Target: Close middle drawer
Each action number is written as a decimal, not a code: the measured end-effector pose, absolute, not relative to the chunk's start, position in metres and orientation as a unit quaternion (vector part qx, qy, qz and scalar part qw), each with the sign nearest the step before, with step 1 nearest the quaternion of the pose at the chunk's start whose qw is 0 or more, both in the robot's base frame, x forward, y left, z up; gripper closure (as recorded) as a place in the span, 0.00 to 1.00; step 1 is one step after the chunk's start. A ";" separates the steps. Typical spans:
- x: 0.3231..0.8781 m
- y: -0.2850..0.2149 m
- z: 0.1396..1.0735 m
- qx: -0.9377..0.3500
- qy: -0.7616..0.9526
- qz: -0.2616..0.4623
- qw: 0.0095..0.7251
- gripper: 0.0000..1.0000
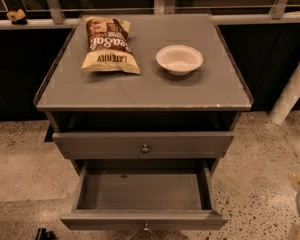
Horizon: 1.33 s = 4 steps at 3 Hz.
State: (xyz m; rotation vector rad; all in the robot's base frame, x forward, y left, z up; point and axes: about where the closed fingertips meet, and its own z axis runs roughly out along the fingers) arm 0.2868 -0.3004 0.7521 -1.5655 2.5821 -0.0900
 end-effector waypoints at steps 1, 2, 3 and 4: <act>0.261 -0.294 0.704 -0.519 0.853 -0.018 0.056 0.00; 0.247 -0.292 0.651 -0.510 0.859 -0.002 0.038 0.00; 0.241 -0.288 0.593 -0.502 0.864 0.018 0.017 0.00; 0.239 -0.285 0.540 -0.500 0.865 0.038 0.005 0.00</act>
Offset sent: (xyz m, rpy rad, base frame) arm -0.0563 0.0089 -0.1761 0.0439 0.1394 -0.0768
